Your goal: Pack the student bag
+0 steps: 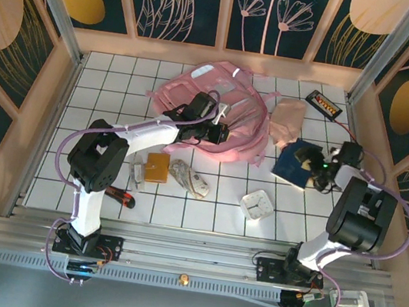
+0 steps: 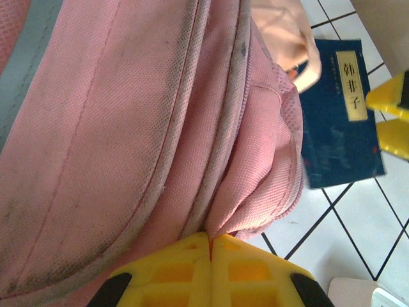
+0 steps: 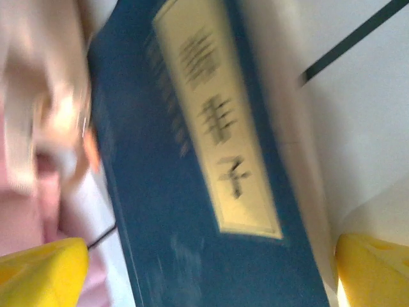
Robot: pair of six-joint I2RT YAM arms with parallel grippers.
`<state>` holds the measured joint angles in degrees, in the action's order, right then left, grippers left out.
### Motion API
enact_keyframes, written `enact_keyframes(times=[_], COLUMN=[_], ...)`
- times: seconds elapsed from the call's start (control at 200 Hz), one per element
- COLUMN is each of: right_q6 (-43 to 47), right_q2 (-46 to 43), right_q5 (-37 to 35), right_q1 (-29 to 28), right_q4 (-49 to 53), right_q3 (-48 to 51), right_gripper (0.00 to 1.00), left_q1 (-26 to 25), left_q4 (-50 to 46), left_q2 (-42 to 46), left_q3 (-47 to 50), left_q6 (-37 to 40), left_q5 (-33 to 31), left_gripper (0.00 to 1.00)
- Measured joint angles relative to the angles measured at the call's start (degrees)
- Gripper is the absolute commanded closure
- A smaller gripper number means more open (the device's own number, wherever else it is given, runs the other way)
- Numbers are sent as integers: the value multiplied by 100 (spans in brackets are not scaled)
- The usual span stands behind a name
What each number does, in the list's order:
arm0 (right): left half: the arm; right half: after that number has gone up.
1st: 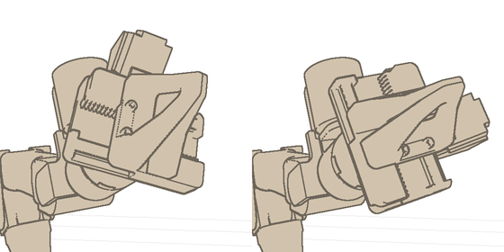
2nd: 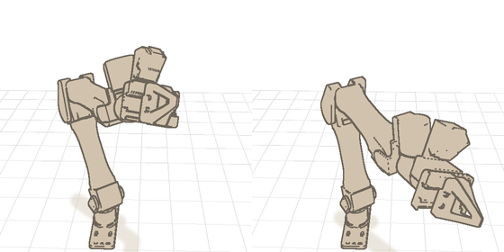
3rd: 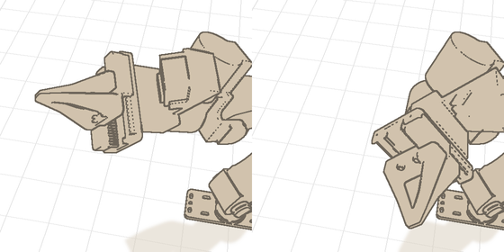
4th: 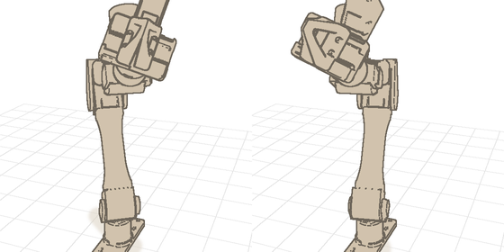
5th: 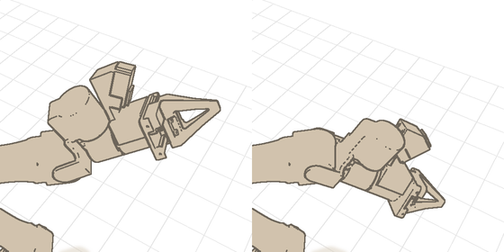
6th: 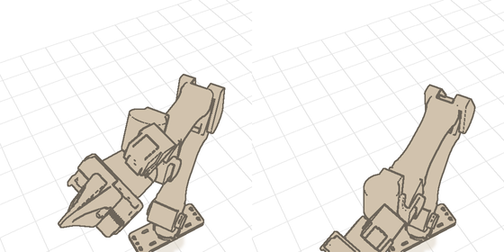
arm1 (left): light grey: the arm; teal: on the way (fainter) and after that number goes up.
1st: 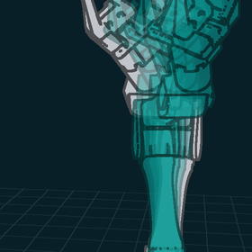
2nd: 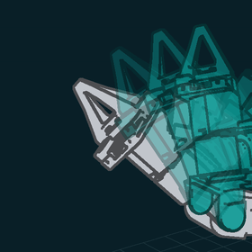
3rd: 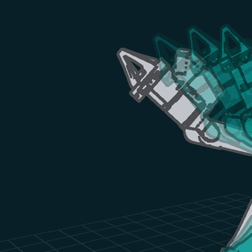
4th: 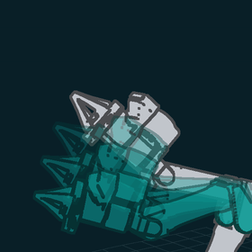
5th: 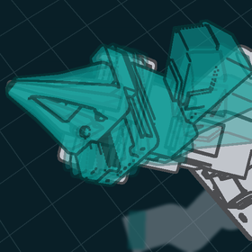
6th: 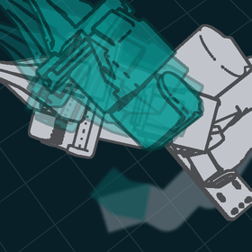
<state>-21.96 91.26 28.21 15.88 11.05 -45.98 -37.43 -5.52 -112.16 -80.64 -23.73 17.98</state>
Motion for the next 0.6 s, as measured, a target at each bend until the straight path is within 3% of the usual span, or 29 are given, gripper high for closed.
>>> enact_keyframes(times=[0.115,0.355,0.6], right_q6=[-197,-350,-544], right_q2=[-564,-719,-496], right_q5=[149,-149,-160], right_q1=[-470,52,-188], right_q4=[236,275,-236], right_q3=[354,444,457], right_gripper=[1,6,11], left_q1=[0,-2,-2], left_q4=[22,17,15], left_q2=[-4,-195,-223], left_q3=[-2,-170,-184], left_q6=[-11,-7,11], left_q5=[2,22,20], left_gripper=[99,99,99])
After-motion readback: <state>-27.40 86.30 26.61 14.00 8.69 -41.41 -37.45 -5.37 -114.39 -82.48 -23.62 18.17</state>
